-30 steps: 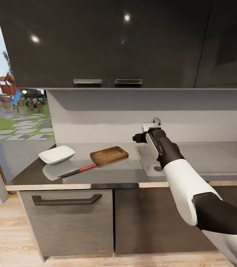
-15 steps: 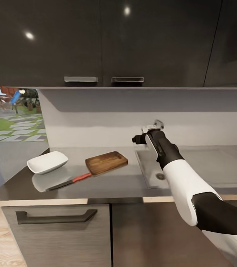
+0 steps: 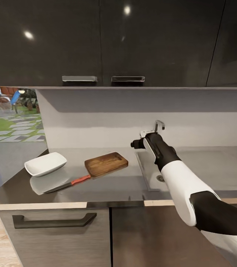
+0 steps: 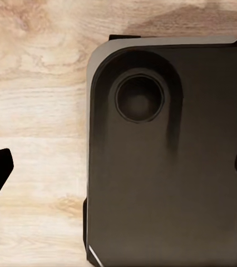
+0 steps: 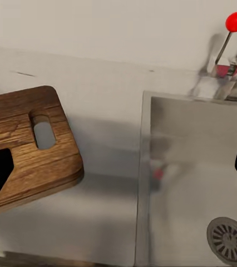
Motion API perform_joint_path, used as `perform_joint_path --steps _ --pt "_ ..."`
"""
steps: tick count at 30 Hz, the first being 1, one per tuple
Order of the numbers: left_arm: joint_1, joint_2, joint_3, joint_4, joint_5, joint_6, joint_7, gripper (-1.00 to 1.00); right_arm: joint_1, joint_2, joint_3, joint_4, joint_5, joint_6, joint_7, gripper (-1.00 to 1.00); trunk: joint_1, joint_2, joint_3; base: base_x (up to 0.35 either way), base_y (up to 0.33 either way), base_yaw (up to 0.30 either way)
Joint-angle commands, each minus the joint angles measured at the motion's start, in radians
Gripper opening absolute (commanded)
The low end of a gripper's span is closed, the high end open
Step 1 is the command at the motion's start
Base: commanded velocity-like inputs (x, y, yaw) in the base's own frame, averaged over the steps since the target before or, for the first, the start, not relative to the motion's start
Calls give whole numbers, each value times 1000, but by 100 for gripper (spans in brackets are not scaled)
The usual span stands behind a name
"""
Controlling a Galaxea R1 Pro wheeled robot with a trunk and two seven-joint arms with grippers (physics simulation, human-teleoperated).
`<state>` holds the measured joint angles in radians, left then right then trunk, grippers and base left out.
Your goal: In the kitchen, take the Vidalia onion out of the sink, dice it on the chopping board with the paring knife, put the diced onion into the bowl on the countertop, then place both the paring knife and the chopping board into the sink.
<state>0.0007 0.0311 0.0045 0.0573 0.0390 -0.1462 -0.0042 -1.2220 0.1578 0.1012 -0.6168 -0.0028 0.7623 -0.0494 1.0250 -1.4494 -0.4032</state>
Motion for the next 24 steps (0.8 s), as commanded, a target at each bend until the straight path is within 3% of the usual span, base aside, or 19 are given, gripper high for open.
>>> perform_joint_path --steps 1,7,14,24 --pt "-1 0 0 2 4 -6 0 100 -1 1 3 2 0 4 -4 100 0 -1 -1 0 0 0" --pt "-1 0 0 4 4 -5 0 100 0 6 3 13 -1 3 5 100 0 -1 -1 0 0 0" --pt "-1 -5 1 2 4 -1 2 100 1 7 3 14 0 4 72 100 0 -1 -1 0 0 0" --pt "-1 -6 1 3 4 0 4 100 1 6 3 14 0 5 76 100 -38 69 30 0 0 0"
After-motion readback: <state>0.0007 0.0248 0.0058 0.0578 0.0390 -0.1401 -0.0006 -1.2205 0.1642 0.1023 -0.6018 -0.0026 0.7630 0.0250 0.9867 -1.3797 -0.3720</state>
